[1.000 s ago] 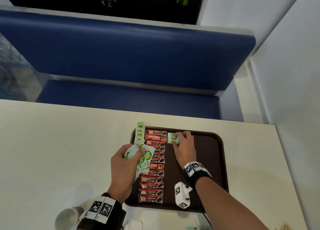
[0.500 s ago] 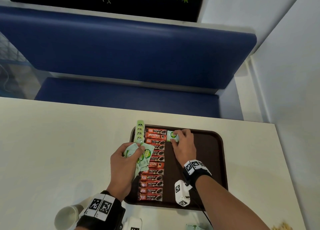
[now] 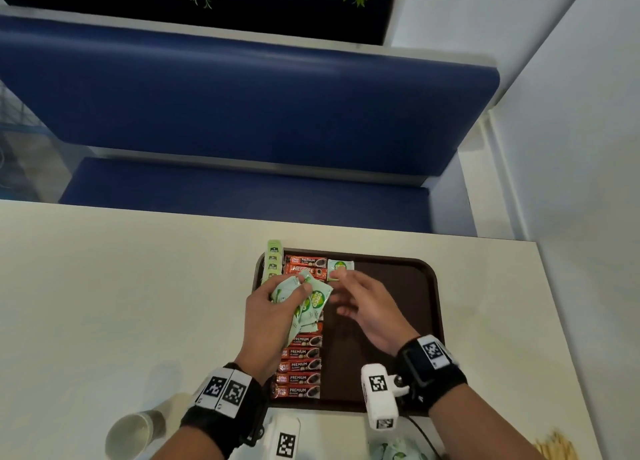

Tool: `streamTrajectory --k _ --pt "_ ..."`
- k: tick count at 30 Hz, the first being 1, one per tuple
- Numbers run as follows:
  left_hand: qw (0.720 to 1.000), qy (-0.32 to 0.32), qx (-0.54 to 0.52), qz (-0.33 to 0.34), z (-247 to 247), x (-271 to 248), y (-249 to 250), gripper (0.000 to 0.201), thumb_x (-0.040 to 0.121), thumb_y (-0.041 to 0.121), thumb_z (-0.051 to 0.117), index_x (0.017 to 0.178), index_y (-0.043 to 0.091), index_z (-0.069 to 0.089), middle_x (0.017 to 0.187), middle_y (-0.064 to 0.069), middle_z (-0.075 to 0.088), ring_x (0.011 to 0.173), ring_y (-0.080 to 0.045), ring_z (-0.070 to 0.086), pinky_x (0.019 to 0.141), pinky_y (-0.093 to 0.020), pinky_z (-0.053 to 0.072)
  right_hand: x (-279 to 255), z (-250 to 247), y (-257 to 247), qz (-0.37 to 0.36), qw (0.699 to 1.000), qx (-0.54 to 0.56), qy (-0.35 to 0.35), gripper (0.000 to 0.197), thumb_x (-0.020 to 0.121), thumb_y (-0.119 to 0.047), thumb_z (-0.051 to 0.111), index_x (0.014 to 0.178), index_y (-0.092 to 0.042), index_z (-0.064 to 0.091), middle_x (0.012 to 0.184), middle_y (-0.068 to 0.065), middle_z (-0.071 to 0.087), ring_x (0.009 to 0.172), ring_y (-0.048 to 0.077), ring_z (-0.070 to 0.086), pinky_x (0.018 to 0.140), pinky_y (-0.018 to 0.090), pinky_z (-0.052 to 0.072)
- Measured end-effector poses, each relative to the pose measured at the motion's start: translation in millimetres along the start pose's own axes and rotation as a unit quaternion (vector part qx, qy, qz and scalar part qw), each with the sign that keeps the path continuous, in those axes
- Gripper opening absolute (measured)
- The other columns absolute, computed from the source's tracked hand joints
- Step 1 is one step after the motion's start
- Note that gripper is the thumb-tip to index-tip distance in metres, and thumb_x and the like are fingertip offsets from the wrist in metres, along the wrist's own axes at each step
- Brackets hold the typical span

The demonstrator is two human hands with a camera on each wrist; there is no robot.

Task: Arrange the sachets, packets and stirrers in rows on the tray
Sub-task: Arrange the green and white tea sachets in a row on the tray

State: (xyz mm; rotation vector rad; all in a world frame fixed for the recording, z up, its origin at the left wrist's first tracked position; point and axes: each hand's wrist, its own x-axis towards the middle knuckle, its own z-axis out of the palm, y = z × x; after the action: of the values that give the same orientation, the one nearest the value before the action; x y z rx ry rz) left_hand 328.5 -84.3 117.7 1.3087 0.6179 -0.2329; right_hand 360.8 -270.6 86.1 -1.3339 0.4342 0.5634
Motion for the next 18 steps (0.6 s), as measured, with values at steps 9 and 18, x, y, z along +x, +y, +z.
streamTrajectory --k 9,18 --pt "0.995 -0.015 0.072 0.065 31.4 -3.2 -4.9 0.022 0.092 0.016 0.084 0.112 0.022 0.080 0.104 0.002 0.083 0.094 -0.020 0.082 0.087 -0.050 0.067 -25.5 -9.6 -10.0 -0.052 0.997 -0.050 0.024 0.020 0.096 -0.017 0.077 0.115 -0.013 0.078 0.108 0.007 0.080 0.104 0.025 0.076 0.086 0.035 0.062" --pt "0.996 0.033 0.060 0.065 29.5 4.3 -13.1 0.021 0.090 0.011 0.085 0.101 0.028 0.082 0.104 0.005 0.083 0.097 -0.019 0.081 0.085 -0.047 0.068 -35.8 -1.9 3.7 -0.017 0.998 0.056 0.009 0.028 0.093 -0.010 0.078 0.119 -0.001 0.071 0.116 0.013 0.078 0.112 0.024 0.075 0.099 0.037 0.059"
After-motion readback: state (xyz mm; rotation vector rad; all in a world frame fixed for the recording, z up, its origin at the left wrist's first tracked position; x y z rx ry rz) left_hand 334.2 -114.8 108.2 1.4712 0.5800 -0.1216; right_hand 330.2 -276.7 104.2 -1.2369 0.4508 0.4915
